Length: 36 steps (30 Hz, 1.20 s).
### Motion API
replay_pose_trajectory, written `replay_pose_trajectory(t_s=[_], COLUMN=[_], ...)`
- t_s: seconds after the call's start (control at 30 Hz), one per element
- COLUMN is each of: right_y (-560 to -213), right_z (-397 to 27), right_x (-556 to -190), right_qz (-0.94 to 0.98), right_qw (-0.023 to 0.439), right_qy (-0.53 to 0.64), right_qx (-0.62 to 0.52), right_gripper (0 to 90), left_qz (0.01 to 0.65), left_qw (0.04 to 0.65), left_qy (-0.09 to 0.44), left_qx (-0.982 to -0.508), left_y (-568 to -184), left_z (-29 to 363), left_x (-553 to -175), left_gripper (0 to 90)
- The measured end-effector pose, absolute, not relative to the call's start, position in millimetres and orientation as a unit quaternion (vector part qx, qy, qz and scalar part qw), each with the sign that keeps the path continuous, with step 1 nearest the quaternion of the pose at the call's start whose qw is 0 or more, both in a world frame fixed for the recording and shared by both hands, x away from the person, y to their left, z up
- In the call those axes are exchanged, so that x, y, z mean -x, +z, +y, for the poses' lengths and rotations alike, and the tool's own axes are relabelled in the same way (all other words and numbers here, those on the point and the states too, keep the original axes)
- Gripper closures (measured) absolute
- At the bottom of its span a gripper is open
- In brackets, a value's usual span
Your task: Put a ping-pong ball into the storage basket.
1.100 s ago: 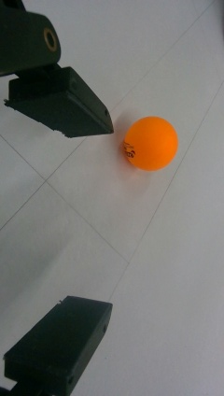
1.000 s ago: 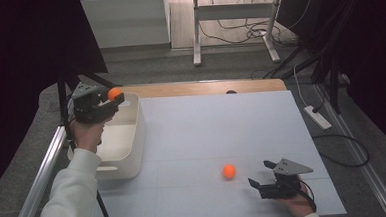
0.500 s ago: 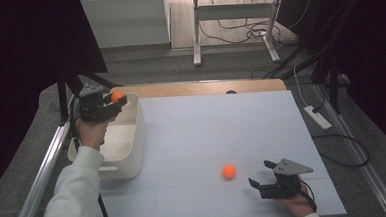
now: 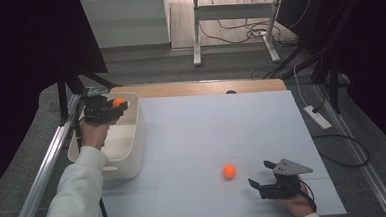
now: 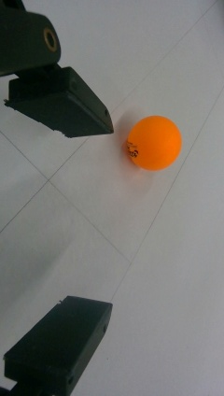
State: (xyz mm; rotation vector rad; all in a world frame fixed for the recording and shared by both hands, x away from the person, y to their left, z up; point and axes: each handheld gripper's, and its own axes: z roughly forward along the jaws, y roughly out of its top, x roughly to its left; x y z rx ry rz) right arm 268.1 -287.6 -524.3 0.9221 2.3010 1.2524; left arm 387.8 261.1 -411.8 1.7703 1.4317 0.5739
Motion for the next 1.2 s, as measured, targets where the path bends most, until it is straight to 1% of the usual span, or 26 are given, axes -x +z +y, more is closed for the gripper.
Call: replay_pose_trajectory(t_s=[0.37,0.97,1.0,1.03,1.07,1.1,1.13,1.2], right_y=[-524,-524,-524,-524,-524,-524,-524,-523], right_z=[-287,-287,-287,-287,-287,-287,-287,-288], right_x=[-268,-267,-267,-267,-267,-267,-267,-268], right_qz=[0.816,0.814,0.814,0.814,0.814,0.813,0.813,0.813], right_qw=[0.180,0.183,0.184,0.183,0.183,0.184,0.184,0.185], right_qy=[0.443,0.445,0.445,0.446,0.446,0.446,0.446,0.446], right_qx=[-0.325,-0.326,-0.325,-0.324,-0.325,-0.326,-0.326,-0.327], right_gripper=[12.3,12.3,12.4,12.4,12.4,12.4,12.4,12.4], left_qz=[0.568,0.568,0.568,0.565,0.565,0.564,0.563,0.564], left_qw=[0.362,0.377,0.387,0.400,0.404,0.407,0.411,0.426], left_qy=[0.207,0.211,0.210,0.211,0.215,0.219,0.219,0.205], left_qx=[-0.710,-0.700,-0.695,-0.690,-0.687,-0.685,-0.683,-0.677], left_y=[-419,-416,-415,-413,-410,-409,-407,-405], left_z=[260,266,266,267,267,267,267,269], left_x=[-391,-385,-384,-382,-380,-379,-377,-374], left_gripper=[50.3,49.8,47.8,39.9,29.5,21.3,21.3,17.2])
